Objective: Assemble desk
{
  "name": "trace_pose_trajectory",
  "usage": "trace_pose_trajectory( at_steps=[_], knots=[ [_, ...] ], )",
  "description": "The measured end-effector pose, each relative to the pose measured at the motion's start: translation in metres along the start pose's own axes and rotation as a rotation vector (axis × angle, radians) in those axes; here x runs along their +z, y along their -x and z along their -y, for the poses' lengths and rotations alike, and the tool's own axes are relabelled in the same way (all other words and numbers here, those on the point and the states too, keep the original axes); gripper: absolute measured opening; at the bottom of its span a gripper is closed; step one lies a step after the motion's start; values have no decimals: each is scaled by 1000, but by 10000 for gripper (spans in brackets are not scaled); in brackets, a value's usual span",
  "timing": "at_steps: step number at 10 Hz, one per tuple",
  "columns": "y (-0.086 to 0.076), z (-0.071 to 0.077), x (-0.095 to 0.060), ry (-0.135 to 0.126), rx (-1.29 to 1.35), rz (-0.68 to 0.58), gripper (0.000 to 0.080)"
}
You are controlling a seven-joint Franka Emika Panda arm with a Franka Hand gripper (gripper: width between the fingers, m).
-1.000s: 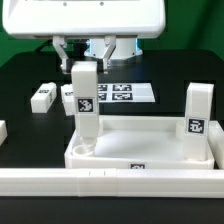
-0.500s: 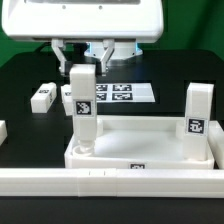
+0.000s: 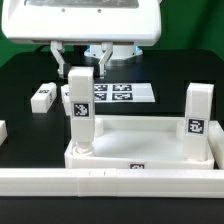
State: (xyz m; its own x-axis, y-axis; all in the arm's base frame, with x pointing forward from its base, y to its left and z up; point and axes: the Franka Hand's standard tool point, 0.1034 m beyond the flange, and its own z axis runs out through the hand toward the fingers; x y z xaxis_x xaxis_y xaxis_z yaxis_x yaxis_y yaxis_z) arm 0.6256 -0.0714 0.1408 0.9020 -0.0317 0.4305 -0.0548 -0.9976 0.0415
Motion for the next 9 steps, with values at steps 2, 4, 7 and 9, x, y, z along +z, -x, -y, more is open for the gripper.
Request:
trace_pose_trajectory(
  at_steps=[2,4,7,9],
  knots=[
    [3,0,4,1,-1,5,290],
    [8,1,8,3,-3,11,290],
    [9,1,9,15,-8,-24,290],
    [9,1,9,22,-9,-41,366]
  ],
)
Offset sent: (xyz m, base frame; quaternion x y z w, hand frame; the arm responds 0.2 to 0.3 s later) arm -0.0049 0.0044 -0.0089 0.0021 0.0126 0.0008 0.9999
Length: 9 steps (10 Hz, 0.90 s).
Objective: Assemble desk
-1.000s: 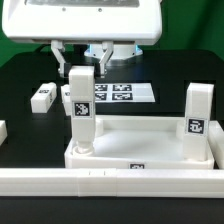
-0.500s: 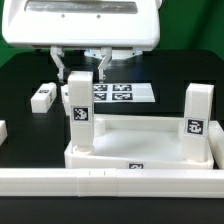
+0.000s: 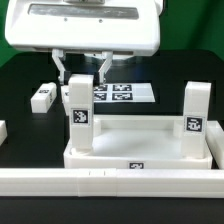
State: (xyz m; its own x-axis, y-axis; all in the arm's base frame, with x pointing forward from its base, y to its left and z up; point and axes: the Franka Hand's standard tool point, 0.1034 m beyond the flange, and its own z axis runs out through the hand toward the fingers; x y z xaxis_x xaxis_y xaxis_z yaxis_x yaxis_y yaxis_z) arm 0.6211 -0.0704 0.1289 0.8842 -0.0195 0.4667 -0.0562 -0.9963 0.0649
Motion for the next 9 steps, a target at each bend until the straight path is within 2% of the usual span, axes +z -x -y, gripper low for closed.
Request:
trace_pose_trajectory(
  at_steps=[1,3,7,9],
  knots=[
    [0,0,0,0,0,0,366],
    [0,0,0,0,0,0,617],
    [-3,-4,-2,-7,4,20,648],
    [-16,-5,-10,-24,11,45,649]
  ],
)
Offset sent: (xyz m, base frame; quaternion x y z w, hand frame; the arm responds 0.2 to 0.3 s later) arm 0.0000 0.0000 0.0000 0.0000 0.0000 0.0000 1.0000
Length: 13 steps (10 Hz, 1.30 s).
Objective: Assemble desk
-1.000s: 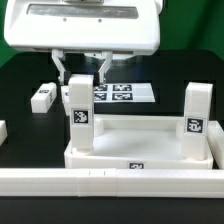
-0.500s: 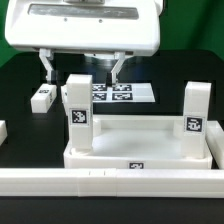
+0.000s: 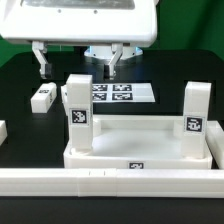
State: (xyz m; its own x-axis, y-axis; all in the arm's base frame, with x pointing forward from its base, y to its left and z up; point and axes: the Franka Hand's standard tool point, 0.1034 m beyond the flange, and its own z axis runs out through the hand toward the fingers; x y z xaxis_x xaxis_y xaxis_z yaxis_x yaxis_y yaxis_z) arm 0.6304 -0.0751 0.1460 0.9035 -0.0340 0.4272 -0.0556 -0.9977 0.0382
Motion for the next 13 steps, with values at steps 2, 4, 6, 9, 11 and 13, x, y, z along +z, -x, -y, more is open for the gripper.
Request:
trace_pose_trajectory(
  at_steps=[2,4,6,9,11,13],
  knots=[
    [-5,2,-1,-12,1,19,649],
    [-3,2,0,-13,2,28,649],
    [5,3,7,-55,9,177,649],
    [18,6,14,-96,3,362,649],
    [14,5,19,-100,-5,411,649],
    [15,3,21,-94,-8,403,649]
  ],
)
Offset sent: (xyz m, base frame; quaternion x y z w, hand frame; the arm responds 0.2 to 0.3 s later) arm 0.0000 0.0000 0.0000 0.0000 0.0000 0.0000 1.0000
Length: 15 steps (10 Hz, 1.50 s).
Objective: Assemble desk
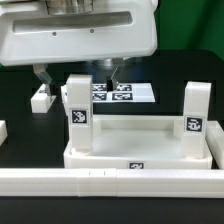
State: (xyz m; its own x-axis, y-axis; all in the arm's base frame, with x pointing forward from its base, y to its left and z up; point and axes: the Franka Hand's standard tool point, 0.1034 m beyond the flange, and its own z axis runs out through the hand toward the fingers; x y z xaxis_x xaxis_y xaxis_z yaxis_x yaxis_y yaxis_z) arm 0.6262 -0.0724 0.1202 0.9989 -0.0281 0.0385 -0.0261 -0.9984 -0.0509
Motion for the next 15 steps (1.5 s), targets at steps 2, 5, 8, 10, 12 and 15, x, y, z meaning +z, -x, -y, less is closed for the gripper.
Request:
trace_pose_trajectory(
  at_steps=[2,5,8,10,12,15],
  knots=[
    [-1,-1,-1,1,0,-3,649],
    [-1,-2,-1,2,-3,-3,382],
    [-1,-2,-1,2,-1,-2,289],
    [-1,-2,-1,1,14,-2,289],
    [0,-1,0,-9,182,-4,289],
    [-1,1,1,-24,525,-14,290]
  ],
)
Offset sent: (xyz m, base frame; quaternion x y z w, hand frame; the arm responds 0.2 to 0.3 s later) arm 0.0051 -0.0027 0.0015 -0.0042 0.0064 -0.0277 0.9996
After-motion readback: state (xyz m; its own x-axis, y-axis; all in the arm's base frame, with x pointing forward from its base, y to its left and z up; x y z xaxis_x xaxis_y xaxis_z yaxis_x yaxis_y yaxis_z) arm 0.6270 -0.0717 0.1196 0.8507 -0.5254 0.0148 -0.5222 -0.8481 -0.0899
